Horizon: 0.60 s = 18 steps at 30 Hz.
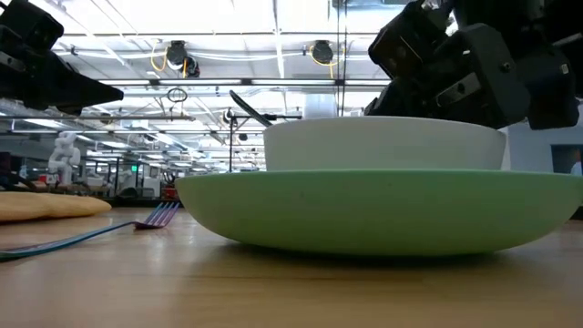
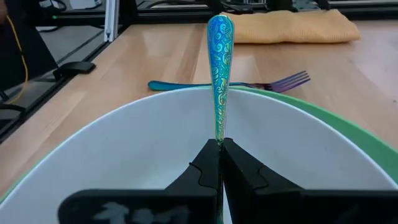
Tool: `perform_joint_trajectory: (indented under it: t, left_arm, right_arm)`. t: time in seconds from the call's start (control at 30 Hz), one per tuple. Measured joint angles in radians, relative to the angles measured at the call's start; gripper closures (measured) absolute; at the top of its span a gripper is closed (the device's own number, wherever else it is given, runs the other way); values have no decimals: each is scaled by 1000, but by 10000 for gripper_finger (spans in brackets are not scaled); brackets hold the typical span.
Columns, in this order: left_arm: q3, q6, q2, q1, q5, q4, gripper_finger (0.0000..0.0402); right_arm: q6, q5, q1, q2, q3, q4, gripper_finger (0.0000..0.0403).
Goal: Set table place
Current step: Put the violet spoon on the white bowl
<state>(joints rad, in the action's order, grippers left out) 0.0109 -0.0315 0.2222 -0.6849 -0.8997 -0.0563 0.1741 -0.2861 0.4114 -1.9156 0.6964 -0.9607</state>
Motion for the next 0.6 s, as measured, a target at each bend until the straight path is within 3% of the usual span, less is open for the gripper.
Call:
perform_joint_trajectory:
  t: [0.4,0.6]
  left_arm:
    - [0,1,0,0,0,0,392]
    - [0,1,0,0,0,0,392]
  right_arm:
    - [-66,3,0,-2,4,12,403]
    - [-57,30,-4,-1,86,145,403]
